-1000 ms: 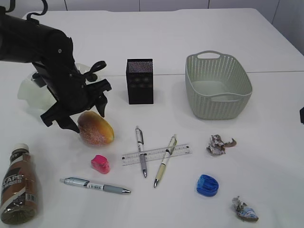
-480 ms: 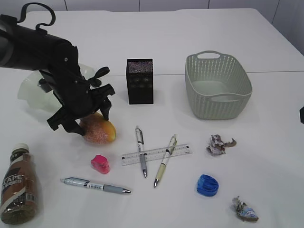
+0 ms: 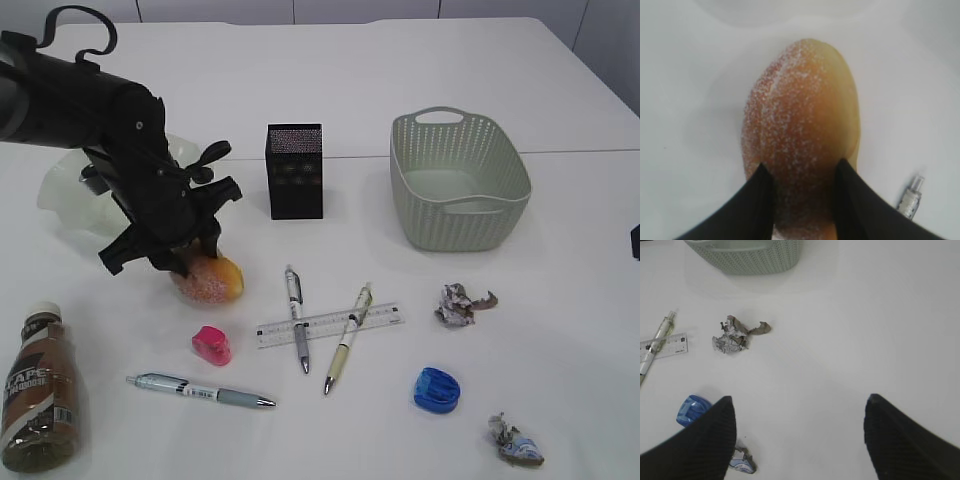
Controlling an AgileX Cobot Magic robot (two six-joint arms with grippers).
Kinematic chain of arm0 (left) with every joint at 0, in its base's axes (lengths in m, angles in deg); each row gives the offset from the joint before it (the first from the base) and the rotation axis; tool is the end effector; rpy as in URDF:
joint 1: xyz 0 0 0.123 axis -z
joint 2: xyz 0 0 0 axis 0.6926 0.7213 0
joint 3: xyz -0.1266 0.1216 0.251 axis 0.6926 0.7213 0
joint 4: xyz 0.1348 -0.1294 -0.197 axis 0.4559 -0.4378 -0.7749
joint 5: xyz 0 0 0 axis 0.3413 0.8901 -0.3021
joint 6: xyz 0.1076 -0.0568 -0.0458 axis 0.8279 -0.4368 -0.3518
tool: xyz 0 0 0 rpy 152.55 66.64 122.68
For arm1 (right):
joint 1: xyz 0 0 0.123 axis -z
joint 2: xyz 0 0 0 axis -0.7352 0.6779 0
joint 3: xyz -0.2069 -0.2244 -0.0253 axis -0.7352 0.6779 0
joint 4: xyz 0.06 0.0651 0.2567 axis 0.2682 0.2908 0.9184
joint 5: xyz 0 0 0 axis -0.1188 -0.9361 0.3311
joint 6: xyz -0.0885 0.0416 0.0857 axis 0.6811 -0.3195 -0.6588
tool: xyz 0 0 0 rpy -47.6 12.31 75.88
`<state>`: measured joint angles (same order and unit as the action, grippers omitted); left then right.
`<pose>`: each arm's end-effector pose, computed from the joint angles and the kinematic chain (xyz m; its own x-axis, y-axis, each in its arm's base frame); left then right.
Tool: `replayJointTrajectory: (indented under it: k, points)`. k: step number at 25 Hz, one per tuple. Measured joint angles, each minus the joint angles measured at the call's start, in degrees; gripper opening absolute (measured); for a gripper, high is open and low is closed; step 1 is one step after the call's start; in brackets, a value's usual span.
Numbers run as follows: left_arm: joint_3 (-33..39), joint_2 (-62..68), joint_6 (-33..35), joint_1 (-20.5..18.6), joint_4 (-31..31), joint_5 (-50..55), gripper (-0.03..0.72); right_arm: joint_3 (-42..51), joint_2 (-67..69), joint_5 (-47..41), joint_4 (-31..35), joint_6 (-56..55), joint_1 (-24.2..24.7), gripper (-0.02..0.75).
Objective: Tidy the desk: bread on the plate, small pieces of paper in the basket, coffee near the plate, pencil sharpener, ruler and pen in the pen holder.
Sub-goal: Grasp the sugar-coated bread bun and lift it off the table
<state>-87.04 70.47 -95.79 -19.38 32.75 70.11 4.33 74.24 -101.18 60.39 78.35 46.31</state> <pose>0.4159 -0.1827 0.1136 -0.7556 -0.6286 -0.1842 -0.5790 0.7725 -0.2610 0.2380 0.0097 0.2688 -0.8099 0.0666 -0.5828 0.0234 0.9964 0.0812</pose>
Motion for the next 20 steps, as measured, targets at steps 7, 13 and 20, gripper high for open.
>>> replayJointTrajectory:
  k: [7,13,20]
  points:
    - [-0.1,0.0,0.0,0.0,0.0,0.1,0.16,0.0,0.0,0.0,0.0,0.0,0.0,0.584]
    - [-0.1,-0.1,0.0,0.0,-0.1,0.1,0.152,0.0,0.0,0.0,0.0,0.0,0.0,0.583]
    - [-0.1,-4.7,0.0,0.0,0.0,-0.6,0.149,0.0,0.0,0.0,0.0,0.0,0.0,0.584]
